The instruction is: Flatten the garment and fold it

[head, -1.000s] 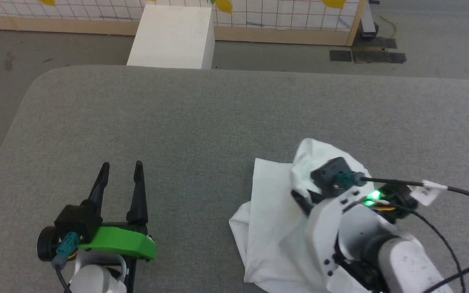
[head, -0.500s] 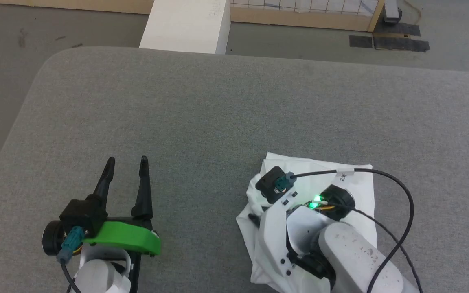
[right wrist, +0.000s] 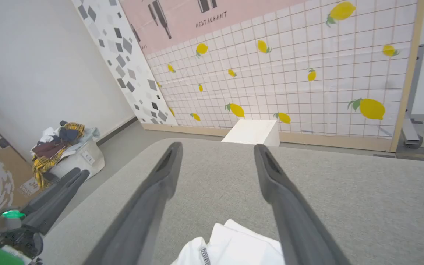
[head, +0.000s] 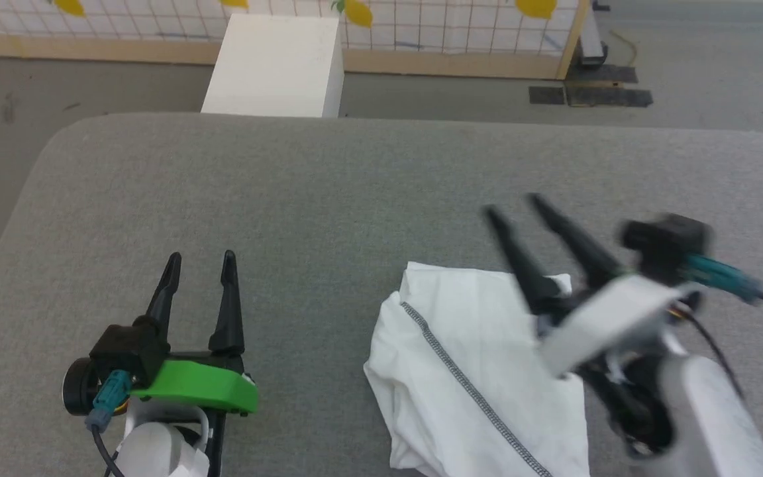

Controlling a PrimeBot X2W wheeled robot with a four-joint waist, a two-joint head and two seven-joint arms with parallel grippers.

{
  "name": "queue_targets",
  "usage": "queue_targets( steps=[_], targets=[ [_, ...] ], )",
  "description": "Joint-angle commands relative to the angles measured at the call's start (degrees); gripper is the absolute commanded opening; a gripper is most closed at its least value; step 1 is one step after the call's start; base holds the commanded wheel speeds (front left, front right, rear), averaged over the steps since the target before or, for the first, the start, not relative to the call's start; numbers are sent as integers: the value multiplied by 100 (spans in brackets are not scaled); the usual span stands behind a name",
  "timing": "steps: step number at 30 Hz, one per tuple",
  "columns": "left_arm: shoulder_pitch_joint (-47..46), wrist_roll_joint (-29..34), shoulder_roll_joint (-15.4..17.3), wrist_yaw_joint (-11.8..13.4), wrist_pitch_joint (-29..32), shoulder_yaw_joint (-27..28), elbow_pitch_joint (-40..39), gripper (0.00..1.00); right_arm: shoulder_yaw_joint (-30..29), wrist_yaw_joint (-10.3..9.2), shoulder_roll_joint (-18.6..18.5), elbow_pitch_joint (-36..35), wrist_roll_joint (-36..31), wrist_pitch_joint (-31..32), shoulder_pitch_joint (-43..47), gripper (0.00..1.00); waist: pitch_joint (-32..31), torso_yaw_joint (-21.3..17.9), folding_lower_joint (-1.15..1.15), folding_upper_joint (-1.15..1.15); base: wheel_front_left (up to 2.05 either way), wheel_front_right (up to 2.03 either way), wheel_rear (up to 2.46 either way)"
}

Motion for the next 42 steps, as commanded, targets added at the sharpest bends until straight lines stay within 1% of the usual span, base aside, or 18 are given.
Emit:
queue_targets(
  steps=[1,4,7,10,12,16,21,24,27,31,32,33,34,38,42],
  targets=[
    [35,-7,-25,-19,-26,21,-9,100,-307,-8,-4,-129,43,-148,272,100,-124,-124,0,0,0,0,0],
    [72,-28,-28,-6,-26,44,-7,100,-949,-8,-4,-287,176,-370,708,100,-191,-210,0,0,0,0,0],
    [100,-39,-30,-4,-26,51,-1,100,-1443,-8,-4,-202,283,-454,1062,100,-240,-253,0,0,0,0,0],
    [111,-60,-32,-6,-26,48,-8,100,-1690,-8,-3,30,557,-362,1298,100,-268,-263,0,0,0,0,0],
    [116,-69,-33,-7,-26,41,-10,100,-1776,-8,-3,256,922,-235,1406,100,-280,-257,0,0,0,0,0],
    [124,-81,-34,-9,-26,19,6,100,-1779,-8,-3,849,1590,262,1551,100,-302,-220,0,0,0,0,0],
    [157,-112,-35,-11,-26,-13,24,100,-1512,-8,-3,1387,2183,892,1531,100,-321,-159,0,0,0,0,0],
    [175,-123,-35,-9,-26,-22,36,100,-1386,-8,-3,1584,2338,1141,1477,100,-327,-130,0,0,0,0,0],
    [183,-133,-35,-1,-26,-36,56,100,-1272,-8,-3,1807,2341,1461,1384,100,-325,-109,0,0,0,0,0],
    [190,-140,-35,12,-26,-56,65,100,-1151,-8,-3,2021,2341,1710,1175,100,-303,-98,0,0,0,0,0],
    [183,-143,-35,20,-26,-61,62,100,-1142,-8,-3,2090,2233,1759,1110,66,-281,-100,0,0,0,0,0],
    [175,-148,-35,30,-26,-59,57,100,-1124,-8,-3,2137,2142,1814,1051,38,-260,-107,0,0,0,0,0],
    [163,-154,-35,43,-26,-53,46,100,-1100,-8,-3,2182,2031,1893,978,0,-235,-120,0,0,0,0,0],
    [145,-170,-35,83,-26,-22,-3,100,-1026,-8,-3,2187,1508,2283,725,0,-143,-234,0,0,0,0,0],
    [112,-188,-35,136,-26,-6,-72,100,-799,-8,-139,1791,324,2648,488,0,-17,-448,0,0,0,0,0]
  ],
)
